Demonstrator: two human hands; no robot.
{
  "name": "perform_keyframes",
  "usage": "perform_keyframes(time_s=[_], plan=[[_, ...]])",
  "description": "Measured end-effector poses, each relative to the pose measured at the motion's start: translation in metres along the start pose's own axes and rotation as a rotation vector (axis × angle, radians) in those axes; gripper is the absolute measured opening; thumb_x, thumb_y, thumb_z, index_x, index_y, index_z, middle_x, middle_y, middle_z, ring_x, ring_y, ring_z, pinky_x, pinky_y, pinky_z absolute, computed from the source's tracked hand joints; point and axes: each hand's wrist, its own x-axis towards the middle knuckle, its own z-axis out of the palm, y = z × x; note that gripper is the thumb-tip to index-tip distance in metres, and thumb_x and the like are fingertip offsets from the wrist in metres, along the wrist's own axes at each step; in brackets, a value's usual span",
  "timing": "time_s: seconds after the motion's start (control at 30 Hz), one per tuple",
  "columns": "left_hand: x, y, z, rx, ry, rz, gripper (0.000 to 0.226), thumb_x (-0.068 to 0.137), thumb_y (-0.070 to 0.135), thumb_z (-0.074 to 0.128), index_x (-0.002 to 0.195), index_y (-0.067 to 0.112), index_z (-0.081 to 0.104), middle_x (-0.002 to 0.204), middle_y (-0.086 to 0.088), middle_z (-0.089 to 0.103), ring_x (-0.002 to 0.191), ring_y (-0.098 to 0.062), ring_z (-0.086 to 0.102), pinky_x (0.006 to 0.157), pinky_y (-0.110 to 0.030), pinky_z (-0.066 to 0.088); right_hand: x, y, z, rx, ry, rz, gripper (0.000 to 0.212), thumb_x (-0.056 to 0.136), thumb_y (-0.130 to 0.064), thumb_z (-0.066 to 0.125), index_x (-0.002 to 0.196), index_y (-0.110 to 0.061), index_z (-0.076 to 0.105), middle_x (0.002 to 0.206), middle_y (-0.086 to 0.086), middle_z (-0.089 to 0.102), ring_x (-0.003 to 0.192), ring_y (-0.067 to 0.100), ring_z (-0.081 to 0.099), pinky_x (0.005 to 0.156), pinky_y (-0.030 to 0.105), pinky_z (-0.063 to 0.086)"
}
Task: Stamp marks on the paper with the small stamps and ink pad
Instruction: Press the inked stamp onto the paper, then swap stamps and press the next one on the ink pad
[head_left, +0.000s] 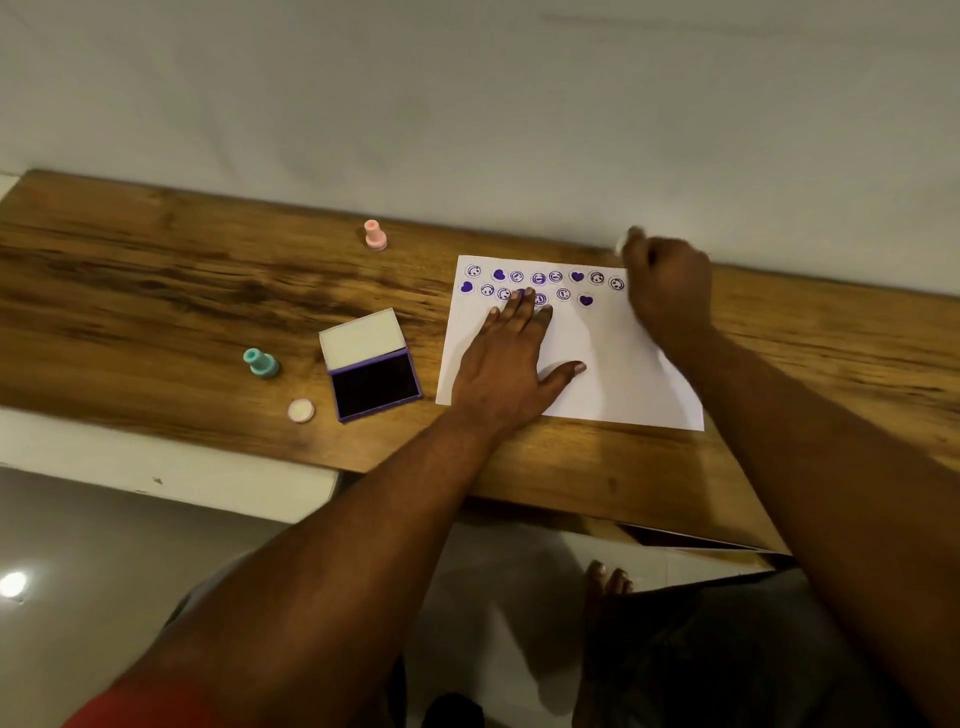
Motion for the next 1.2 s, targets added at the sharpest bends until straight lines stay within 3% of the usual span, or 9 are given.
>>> perform_keyframes(time_s=[0.1,0.17,0.37,0.6,0.77,0.87,1.0,1.1,1.2], plan=[[0.0,-0.001,0.0,0.001,0.005,-0.001,0.089,0.098,0.074,0.042,0.165,0.017,0.028,0.173,-0.006,0.016,0.16,-0.019,0.011,0.124,-0.03,-0.001,0.011,0.003,-0.018,0.593,0.109,0.277,0.052,0.094,-0.058,0.042,0.075,-0.017,0.069,0.051,-0.007,0.046,0.05,0.017,0.041,0.054,0.033,0.033],[0.0,0.0,-0.001,-0.014,0.004,-0.003,0.089,0.098,0.074,0.043,0.165,0.017,0.028,0.173,-0.006,0.016,0.16,-0.019,0.011,0.124,-0.031,0.0,0.007,0.004,-0.015,0.728,0.091,0.363,0.048,0.09,-0.058,0.046,0.075,-0.016,0.063,0.051,-0.006,0.035,0.048,0.013,0.031,0.051,0.029,0.026],[0.0,0.003,-0.005,-0.029,0.032,-0.005,0.088,0.097,0.072,0.048,0.164,0.018,0.031,0.172,-0.004,0.019,0.159,-0.019,0.014,0.122,-0.029,0.002,0.001,-0.008,-0.007,0.715,0.018,0.343,0.053,0.081,-0.064,0.048,0.08,-0.014,0.064,0.056,-0.003,0.036,0.051,0.013,0.031,0.052,0.029,0.026],[-0.008,-0.009,-0.046,0.003,0.167,0.049,0.082,0.095,0.072,0.053,0.158,0.02,0.044,0.17,-0.005,0.028,0.157,-0.02,0.024,0.121,-0.032,0.012,-0.004,-0.045,0.0,0.659,-0.067,0.166,0.046,0.098,-0.049,0.044,0.087,-0.015,0.073,0.068,-0.004,0.057,0.063,0.013,0.048,0.066,0.034,0.04],[-0.038,-0.051,-0.09,0.049,0.231,0.008,0.076,0.097,0.07,0.052,0.156,0.022,0.047,0.169,-0.004,0.031,0.155,-0.021,0.027,0.122,-0.037,0.021,-0.02,-0.083,0.014,0.461,-0.278,-0.119,0.041,0.103,-0.046,0.049,0.09,-0.016,0.074,0.071,-0.006,0.072,0.062,0.008,0.065,0.064,0.028,0.052],[-0.067,-0.081,-0.117,0.092,0.293,0.018,0.068,0.096,0.064,0.058,0.149,0.022,0.055,0.164,-0.003,0.04,0.15,-0.021,0.037,0.114,-0.034,0.03,-0.033,-0.111,0.026,0.325,-0.396,-0.33,0.029,0.101,-0.04,0.06,0.112,-0.02,0.078,0.091,-0.008,0.077,0.079,0.008,0.07,0.073,0.024,0.052],[-0.112,-0.123,-0.142,0.135,0.407,0.021,0.044,0.096,0.051,0.067,0.127,0.019,0.068,0.126,-0.001,0.07,0.112,-0.019,0.065,0.086,-0.031,0.052,-0.056,-0.155,0.044,0.251,-0.491,-0.592,0.032,0.094,-0.029,0.074,0.125,-0.021,0.075,0.105,-0.001,0.067,0.085,0.013,0.061,0.073,0.026,0.047],[-0.145,-0.152,-0.156,0.119,0.466,-0.004,0.021,0.094,0.045,0.071,0.089,0.025,0.07,0.082,0.01,0.067,0.068,-0.009,0.06,0.056,-0.03,0.047,-0.076,-0.189,0.056,0.241,-0.569,-0.708,0.03,0.088,-0.027,0.08,0.117,-0.02,0.078,0.102,-0.003,0.074,0.081,0.01,0.065,0.07,0.022,0.049],[-0.171,-0.179,-0.161,0.124,0.344,-0.079,0.032,0.092,0.054,0.068,0.073,0.028,0.07,0.067,0.014,0.065,0.056,-0.004,0.057,0.054,-0.032,0.05,-0.096,-0.218,0.069,0.166,-0.624,-0.75,0.026,0.083,-0.036,0.082,0.106,-0.023,0.077,0.093,-0.01,0.073,0.078,0.008,0.066,0.067,0.027,0.053]])
